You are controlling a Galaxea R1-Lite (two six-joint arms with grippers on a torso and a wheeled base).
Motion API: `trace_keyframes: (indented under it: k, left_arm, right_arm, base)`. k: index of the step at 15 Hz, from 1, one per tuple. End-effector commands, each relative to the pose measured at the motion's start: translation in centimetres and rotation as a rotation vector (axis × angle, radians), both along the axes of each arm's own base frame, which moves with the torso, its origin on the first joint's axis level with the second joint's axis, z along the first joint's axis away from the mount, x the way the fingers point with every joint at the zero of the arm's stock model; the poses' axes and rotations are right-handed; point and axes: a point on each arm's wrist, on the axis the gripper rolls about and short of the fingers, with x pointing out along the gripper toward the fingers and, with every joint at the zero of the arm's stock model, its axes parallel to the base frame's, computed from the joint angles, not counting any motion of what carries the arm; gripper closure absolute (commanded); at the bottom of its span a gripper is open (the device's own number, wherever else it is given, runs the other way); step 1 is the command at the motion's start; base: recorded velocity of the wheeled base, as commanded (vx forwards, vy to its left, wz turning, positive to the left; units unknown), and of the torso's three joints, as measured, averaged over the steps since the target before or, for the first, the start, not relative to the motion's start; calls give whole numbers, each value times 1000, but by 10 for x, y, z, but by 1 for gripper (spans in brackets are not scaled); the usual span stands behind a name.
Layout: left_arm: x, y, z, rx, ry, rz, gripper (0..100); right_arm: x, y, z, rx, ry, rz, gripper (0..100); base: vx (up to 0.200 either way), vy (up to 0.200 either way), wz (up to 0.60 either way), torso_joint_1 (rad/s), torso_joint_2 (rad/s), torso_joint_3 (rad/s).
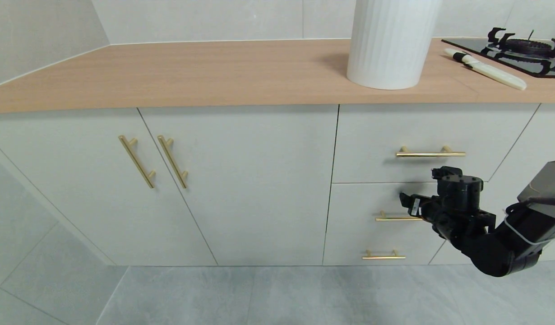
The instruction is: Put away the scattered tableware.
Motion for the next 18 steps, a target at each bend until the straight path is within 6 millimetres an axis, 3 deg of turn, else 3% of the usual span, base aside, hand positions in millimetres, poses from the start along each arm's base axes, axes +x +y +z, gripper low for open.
trace_keyframes:
  k: [1, 7, 10, 11, 12, 16, 18]
  left_arm:
    - [0, 0, 0, 1, 1, 1, 0]
    - [0, 0, 0, 0, 1, 1, 0]
    - [0, 0, 0, 0, 1, 1, 0]
    - [0, 0, 0, 1, 1, -1, 0]
    - [0, 0, 0, 0, 1, 1, 0]
    - [0, 0, 0, 1, 1, 1, 0]
    - [0, 0, 0, 0, 1, -1, 0]
  right_arm:
    - [2, 0, 2, 5, -17, -7, 0]
    - [1, 0, 11, 29, -47, -13, 0]
    - [-42, -4, 37, 18, -16, 14, 0]
    - [-44, -4, 40, 18, -19, 14, 0]
    - [-76, -7, 62, 18, -27, 30, 0]
    - [-156, -26, 118, -32, -180, 31, 0]
    - [-208, -40, 145, -59, -291, -28, 0]
  base:
    - [0, 0, 0, 0, 0, 0]
    - [0, 0, 0, 0, 0, 0]
    - [0, 0, 0, 0, 0, 0]
    - [0, 0, 0, 0, 0, 0]
    - [0, 0, 0, 0, 0, 0]
    - [0, 0, 0, 0, 0, 0]
    - [0, 0, 0, 0, 0, 0]
